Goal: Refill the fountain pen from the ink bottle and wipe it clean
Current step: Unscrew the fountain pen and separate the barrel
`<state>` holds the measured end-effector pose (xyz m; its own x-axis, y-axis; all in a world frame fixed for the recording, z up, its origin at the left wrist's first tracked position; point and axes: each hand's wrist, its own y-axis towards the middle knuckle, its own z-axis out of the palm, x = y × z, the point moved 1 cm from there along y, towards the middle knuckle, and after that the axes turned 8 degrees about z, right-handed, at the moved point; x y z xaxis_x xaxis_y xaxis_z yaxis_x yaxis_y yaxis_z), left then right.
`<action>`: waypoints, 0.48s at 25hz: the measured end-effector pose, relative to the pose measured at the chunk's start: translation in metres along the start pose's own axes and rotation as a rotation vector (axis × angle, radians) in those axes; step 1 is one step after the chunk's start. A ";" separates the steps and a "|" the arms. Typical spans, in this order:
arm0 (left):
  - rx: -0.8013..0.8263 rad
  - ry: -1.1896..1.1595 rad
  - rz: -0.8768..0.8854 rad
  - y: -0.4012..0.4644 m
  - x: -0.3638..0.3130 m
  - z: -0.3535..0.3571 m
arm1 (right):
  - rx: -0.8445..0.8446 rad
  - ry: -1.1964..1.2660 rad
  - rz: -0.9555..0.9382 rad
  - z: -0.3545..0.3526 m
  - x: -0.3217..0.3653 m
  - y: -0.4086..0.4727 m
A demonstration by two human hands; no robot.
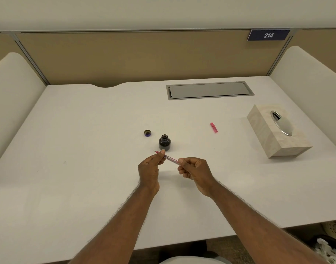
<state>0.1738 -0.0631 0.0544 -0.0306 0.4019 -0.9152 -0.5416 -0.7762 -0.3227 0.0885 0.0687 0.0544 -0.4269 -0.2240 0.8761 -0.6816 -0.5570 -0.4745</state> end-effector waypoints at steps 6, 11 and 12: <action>0.002 0.042 0.028 -0.003 0.003 0.008 | 0.016 -0.030 -0.009 -0.008 0.001 0.000; -0.008 0.075 0.054 -0.007 0.003 0.026 | 0.046 -0.027 -0.039 -0.026 0.008 0.002; -0.015 0.077 0.052 -0.008 0.004 0.031 | 0.058 -0.016 -0.005 -0.030 0.010 0.003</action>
<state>0.1516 -0.0404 0.0611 0.0063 0.3232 -0.9463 -0.5279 -0.8026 -0.2777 0.0649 0.0889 0.0590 -0.4133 -0.2335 0.8802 -0.6480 -0.6037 -0.4644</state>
